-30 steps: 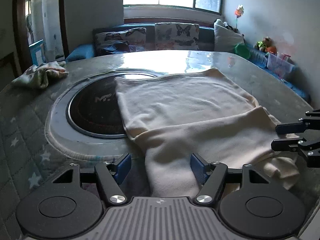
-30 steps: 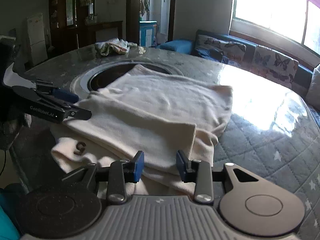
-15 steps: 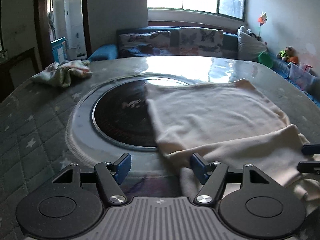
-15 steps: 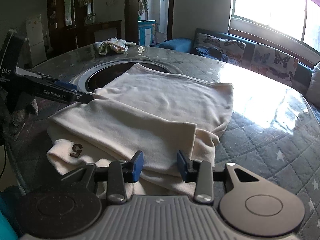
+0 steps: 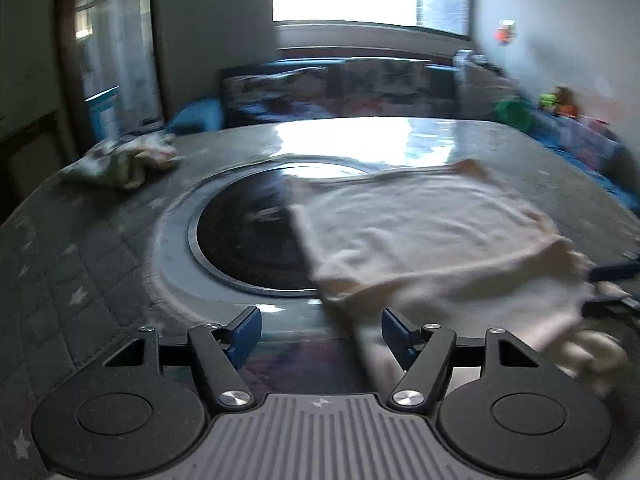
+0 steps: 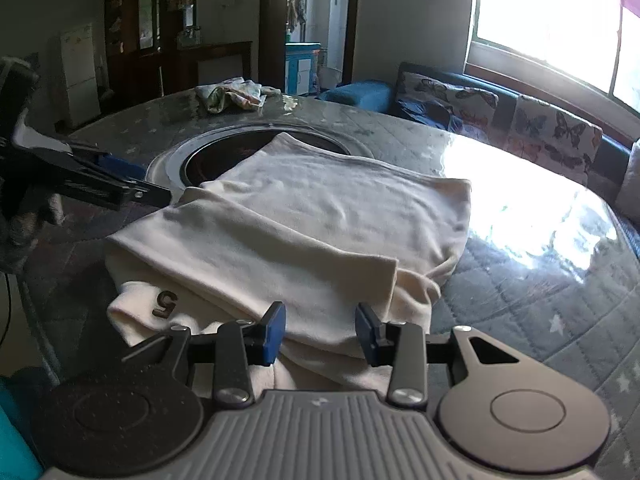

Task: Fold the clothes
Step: 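Grasp the hem corners with both grippers and lift them off the mattress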

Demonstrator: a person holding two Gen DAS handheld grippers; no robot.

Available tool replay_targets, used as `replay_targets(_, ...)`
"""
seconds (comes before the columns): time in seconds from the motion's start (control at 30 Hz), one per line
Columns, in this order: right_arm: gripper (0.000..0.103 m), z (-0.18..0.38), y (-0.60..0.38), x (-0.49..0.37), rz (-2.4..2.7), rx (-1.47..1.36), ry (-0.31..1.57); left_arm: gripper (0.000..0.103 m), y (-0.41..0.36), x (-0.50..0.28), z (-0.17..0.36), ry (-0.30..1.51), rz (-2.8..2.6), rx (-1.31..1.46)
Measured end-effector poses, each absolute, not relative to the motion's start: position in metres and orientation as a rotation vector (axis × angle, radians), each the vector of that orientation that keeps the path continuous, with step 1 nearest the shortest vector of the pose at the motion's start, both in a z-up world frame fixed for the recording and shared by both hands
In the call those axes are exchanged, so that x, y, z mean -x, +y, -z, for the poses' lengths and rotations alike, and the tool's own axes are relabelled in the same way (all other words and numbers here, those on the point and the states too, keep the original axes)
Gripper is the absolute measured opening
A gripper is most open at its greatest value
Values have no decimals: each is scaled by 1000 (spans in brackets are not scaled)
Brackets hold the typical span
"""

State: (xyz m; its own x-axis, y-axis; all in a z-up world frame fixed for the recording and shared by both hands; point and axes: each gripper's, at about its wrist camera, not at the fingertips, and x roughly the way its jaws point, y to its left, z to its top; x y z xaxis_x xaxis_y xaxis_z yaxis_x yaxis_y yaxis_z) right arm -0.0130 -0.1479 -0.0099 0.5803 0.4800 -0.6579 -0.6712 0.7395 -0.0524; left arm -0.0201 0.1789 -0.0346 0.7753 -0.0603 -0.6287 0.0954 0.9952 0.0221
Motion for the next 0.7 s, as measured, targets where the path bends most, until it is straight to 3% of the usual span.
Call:
replay_targets(0.1, 45, 5, -150, 16, -693, 338, 663, 70, 161, 41, 28, 663, 213, -132)
replay_targets(0.5, 48, -1, -163, 32, -688, 368, 662, 69, 101, 90, 49, 637, 494, -448)
replay_targets(0.6, 49, -1, -165, 36, -688, 376, 665, 58, 95, 88, 59, 627, 489, -491)
replay_targets(0.7, 49, -1, -166, 40, -688, 387, 666, 25, 93, 84, 62, 616, 466, -497)
